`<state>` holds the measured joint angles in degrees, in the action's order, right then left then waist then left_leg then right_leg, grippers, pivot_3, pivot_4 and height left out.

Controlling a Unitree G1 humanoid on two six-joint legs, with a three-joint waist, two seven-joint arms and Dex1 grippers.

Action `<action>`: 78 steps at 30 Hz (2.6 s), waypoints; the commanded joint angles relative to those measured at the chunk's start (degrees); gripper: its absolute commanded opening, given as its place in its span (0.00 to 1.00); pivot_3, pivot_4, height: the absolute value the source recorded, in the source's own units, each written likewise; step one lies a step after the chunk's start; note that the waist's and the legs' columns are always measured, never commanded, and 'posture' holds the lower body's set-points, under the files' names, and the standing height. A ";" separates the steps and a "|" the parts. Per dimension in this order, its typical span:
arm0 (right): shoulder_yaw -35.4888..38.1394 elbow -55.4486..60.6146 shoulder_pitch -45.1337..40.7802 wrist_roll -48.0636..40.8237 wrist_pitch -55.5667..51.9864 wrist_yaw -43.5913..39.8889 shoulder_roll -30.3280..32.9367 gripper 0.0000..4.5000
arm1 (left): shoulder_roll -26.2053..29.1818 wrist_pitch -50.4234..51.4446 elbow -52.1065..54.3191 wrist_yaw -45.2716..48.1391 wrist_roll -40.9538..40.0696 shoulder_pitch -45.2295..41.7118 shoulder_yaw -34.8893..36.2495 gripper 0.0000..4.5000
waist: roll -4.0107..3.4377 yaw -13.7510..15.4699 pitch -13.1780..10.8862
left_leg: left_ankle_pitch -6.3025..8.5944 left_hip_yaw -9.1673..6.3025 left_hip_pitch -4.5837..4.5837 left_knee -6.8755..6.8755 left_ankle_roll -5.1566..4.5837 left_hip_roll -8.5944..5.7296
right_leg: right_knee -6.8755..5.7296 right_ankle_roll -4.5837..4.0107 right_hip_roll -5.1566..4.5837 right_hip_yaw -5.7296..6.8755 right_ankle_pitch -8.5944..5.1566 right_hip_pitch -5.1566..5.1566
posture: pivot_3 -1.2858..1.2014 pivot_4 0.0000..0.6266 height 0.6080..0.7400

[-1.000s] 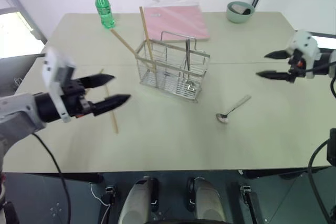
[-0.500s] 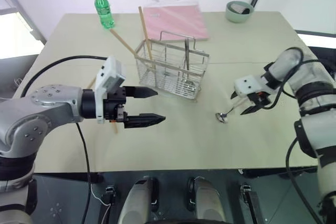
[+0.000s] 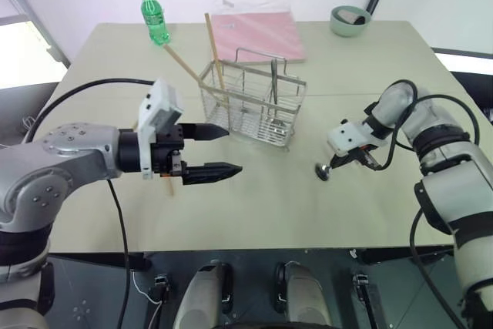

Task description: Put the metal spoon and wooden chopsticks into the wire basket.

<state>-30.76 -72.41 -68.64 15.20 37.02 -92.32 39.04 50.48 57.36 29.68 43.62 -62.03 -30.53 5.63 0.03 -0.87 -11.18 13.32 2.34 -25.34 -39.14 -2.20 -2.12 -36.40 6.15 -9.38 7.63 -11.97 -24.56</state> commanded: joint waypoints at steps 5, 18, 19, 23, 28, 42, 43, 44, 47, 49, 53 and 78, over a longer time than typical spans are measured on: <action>-4.46 9.56 4.93 -14.49 -4.77 -0.18 2.65 0.01 | 0.36 -0.98 -0.96 0.45 0.10 -1.82 2.26 0.98 | 0.00 -0.07 0.00 | -0.01 -0.02 0.00 0.01 -0.02 0.01 | -0.01 -0.01 0.02 0.00 0.00 -0.01 | 0.52 0.24 0.59; 16.05 54.16 2.97 -68.29 -73.43 12.56 6.94 0.01 | 1.91 -2.75 -7.32 4.16 4.20 -5.70 3.18 0.98 | -0.20 0.40 -0.23 | 0.24 -0.06 -0.13 0.04 -0.33 0.07 | -0.02 -0.04 -0.10 0.04 0.00 -0.19 | 0.52 0.24 0.59; 18.23 53.70 2.02 -68.84 -76.07 14.28 5.72 0.01 | 1.90 -2.86 -7.54 4.42 4.42 -5.82 3.18 0.98 | -0.20 0.48 -0.23 | 0.24 -0.06 -0.14 0.04 -0.33 0.07 | 0.00 -0.04 -0.10 0.06 0.00 -0.18 | 0.52 0.24 0.59; 26.99 47.44 -3.18 -67.68 -78.75 24.04 -0.54 0.01 | 1.20 -3.14 -8.38 4.98 5.47 -7.04 2.66 0.98 | -0.16 1.70 -0.22 | 0.21 -0.03 -0.23 0.04 -0.28 0.01 | 0.11 -0.03 -0.10 0.13 0.02 -0.19 | 0.52 0.24 0.59; 29.92 40.76 -4.68 -59.97 -73.51 29.60 -5.54 0.01 | 0.36 -3.01 -8.37 4.94 5.89 -7.66 2.59 0.98 | -0.13 1.60 -0.23 | 0.15 0.08 -0.29 0.03 -0.20 -0.06 | 0.18 0.02 -0.11 0.11 0.05 -0.18 | 0.52 0.24 0.59; 31.17 29.24 -1.36 -45.42 -62.85 26.99 -9.96 0.21 | -0.78 -2.44 -8.76 1.57 5.09 -9.98 5.31 0.98 | -0.11 0.96 -0.26 | 0.03 0.29 -0.30 0.02 -0.41 -0.03 | -0.06 0.03 -0.07 -0.09 0.05 -0.37 | 0.52 0.24 0.59; 31.66 28.94 -1.32 -45.38 -63.41 26.57 -9.86 0.33 | -0.75 -2.55 -8.87 1.40 5.16 -10.04 5.50 0.98 | -0.11 0.93 -0.26 | 0.03 0.29 -0.30 0.02 -0.40 -0.03 | -0.06 0.03 -0.06 -0.09 0.05 -0.38 | 0.52 0.24 0.59; 32.06 28.91 -1.26 -45.16 -63.41 26.27 -9.81 0.44 | -0.73 -2.61 -9.02 1.25 5.25 -10.10 5.63 0.98 | -0.11 0.89 -0.26 | 0.03 0.29 -0.30 0.02 -0.40 -0.02 | -0.06 0.03 -0.06 -0.09 0.05 -0.38 | 0.52 0.24 0.59; 33.32 29.32 -1.35 -44.39 -63.19 27.40 -9.79 0.79 | -0.61 -3.00 -9.38 0.94 5.68 -10.17 5.89 0.98 | -0.11 0.61 -0.26 | 0.03 0.29 -0.30 0.02 -0.39 -0.03 | -0.06 0.03 -0.06 -0.11 0.05 -0.37 | 0.52 0.24 0.59; 34.27 29.63 -1.53 -44.39 -63.61 27.68 -9.71 0.99 | -0.61 -3.30 -9.51 0.77 6.12 -10.21 5.96 0.98 | -0.11 0.31 -0.26 | 0.03 0.28 -0.30 0.02 -0.39 -0.03 | -0.06 0.03 -0.06 -0.11 0.05 -0.37 | 0.52 0.24 0.59; 37.79 30.02 -3.52 -46.08 -66.24 28.71 -8.40 0.99 | -1.68 -4.32 -11.05 -3.14 7.48 -11.28 8.10 0.98 | -0.11 0.13 -0.27 | 0.03 0.29 -0.28 0.03 -0.39 -0.02 | -0.06 0.03 -0.06 -0.13 0.05 -0.37 | 0.52 0.24 0.59; 39.60 73.16 17.89 -60.87 -86.75 16.86 4.43 0.99 | 5.23 2.25 -54.50 -11.52 39.32 -18.48 -8.17 0.98 | 0.17 1.71 -0.44 | 0.27 0.58 -0.37 0.01 -0.34 -0.04 | -0.57 0.07 -0.23 -0.51 0.02 -0.89 | 0.52 0.24 0.59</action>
<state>6.96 -1.34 -50.45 -44.11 -49.94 -76.03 43.13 54.99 61.34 -24.50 29.53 -24.79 -48.35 -1.55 0.20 0.84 -11.62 13.55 2.90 -25.79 -39.14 -2.46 -2.16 -36.96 6.21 -9.62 7.13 -11.95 -25.50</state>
